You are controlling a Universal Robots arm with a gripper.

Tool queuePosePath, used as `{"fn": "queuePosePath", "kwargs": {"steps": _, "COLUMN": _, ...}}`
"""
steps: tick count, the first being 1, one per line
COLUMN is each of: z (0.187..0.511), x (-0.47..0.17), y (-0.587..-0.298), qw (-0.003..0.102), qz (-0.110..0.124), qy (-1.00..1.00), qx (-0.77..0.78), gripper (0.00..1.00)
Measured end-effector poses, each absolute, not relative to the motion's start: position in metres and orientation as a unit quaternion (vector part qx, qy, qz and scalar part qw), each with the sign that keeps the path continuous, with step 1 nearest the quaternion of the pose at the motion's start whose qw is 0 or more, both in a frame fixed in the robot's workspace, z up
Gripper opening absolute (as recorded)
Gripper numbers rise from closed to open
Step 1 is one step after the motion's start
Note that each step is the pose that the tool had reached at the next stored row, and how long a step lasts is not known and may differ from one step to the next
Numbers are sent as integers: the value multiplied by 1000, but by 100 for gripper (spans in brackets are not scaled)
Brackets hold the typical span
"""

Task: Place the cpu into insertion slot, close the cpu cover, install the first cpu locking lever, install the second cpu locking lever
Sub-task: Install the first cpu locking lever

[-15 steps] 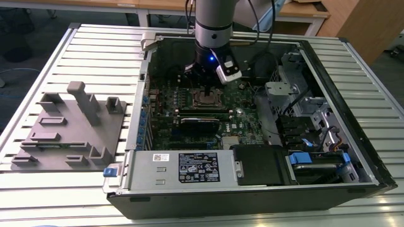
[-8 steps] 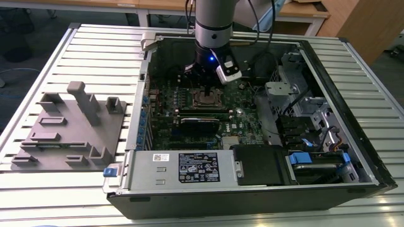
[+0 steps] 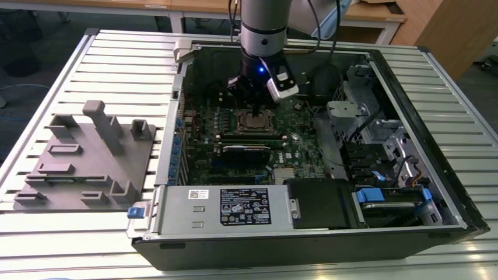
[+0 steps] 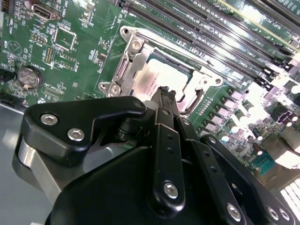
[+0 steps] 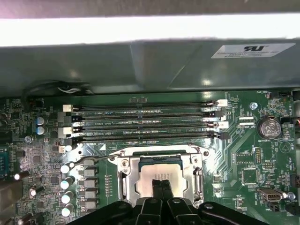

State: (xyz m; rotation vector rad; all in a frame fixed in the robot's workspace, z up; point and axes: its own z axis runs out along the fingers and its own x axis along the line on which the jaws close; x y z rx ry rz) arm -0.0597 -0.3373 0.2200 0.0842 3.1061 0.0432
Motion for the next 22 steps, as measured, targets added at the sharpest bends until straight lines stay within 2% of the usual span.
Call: {"fn": "queuePosePath", "kwargs": {"steps": 22, "z": 231, "x": -63, "y": -337, "qw": 17, "qz": 14, "qy": 999, "qx": 27, "gripper": 10}}
